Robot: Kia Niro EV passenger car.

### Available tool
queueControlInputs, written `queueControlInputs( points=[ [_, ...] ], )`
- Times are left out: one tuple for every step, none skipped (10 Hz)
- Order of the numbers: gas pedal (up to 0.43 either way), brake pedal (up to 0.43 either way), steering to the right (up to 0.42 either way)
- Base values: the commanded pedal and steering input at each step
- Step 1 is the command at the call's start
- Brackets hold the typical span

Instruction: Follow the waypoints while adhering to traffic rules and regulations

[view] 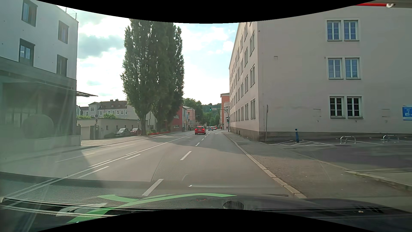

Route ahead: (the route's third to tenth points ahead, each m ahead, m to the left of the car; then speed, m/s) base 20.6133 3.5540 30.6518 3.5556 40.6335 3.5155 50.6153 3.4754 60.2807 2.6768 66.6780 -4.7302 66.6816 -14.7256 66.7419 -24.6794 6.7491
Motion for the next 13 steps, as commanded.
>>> queueControlInputs(
  points=[
    [0.000, 0.000, 0.000],
    [0.000, 0.000, 0.000],
    [0.000, 0.000, 0.000],
    [0.000, 0.000, 0.000],
    [0.000, 0.000, 0.000],
    [0.028, 0.000, -0.001],
    [0.047, 0.000, -0.002],
    [0.047, 0.000, -0.002],
    [0.047, 0.000, -0.002],
    [0.047, 0.000, -0.002],
    [0.059, 0.000, -0.002],
    [0.059, 0.000, -0.002],
    [0.098, 0.000, -0.002]
  ],
)
